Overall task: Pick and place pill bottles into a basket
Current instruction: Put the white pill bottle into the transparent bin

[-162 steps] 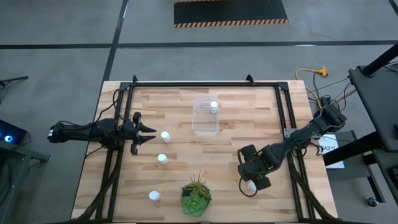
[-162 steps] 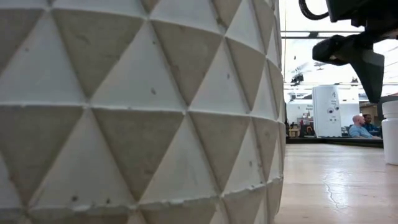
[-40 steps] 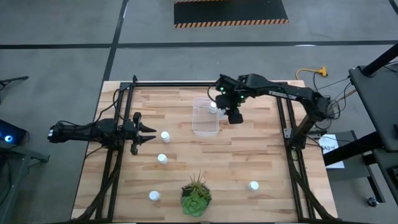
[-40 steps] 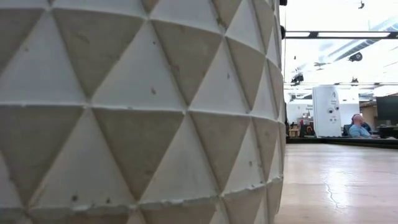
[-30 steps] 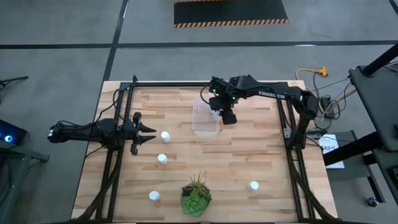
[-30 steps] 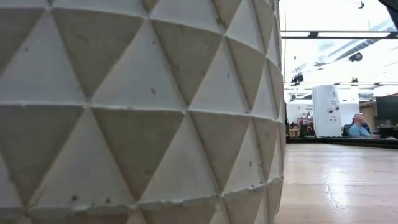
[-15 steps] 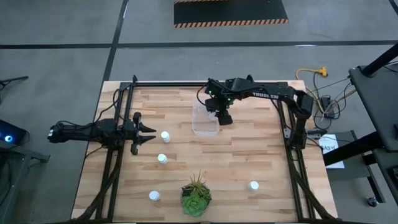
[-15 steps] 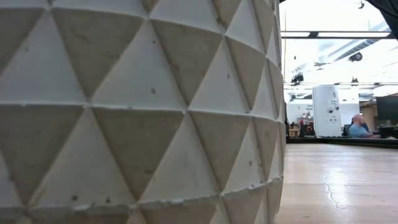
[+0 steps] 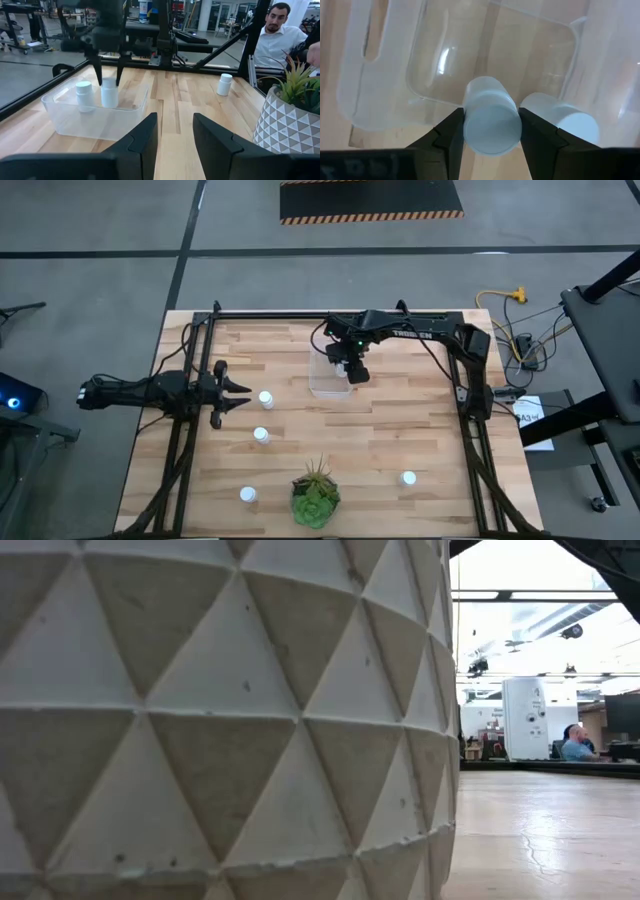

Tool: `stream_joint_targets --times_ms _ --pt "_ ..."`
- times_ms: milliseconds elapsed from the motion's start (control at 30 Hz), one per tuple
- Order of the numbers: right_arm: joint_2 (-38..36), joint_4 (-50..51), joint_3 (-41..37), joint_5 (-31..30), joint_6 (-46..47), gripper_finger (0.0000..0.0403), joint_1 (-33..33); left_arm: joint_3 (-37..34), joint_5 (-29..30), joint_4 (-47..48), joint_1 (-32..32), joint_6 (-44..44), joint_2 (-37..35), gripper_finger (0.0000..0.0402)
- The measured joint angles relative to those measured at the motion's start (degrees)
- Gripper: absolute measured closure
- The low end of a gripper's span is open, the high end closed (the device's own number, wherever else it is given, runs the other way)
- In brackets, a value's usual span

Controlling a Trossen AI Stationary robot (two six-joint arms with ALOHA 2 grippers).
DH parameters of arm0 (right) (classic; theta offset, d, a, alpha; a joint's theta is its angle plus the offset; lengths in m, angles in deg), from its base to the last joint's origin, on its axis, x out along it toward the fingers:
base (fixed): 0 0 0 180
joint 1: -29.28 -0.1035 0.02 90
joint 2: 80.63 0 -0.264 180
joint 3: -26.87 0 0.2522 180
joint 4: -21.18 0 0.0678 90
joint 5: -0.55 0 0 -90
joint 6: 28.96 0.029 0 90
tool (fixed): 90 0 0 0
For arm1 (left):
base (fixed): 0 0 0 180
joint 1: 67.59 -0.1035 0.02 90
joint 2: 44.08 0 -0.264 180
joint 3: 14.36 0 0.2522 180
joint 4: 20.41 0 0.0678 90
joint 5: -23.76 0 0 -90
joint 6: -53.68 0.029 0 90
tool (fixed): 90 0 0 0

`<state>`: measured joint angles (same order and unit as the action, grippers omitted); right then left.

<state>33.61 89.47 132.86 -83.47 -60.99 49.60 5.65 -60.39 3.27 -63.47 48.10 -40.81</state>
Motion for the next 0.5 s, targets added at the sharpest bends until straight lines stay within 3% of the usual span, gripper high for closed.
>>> stream_joint_targets --times_ms 500 --pt "1.99 -0.95 -0.20 -1.63 -0.37 0.0250 -0.04 0.00 -0.01 0.07 0.01 0.00 0.04 0.0295"
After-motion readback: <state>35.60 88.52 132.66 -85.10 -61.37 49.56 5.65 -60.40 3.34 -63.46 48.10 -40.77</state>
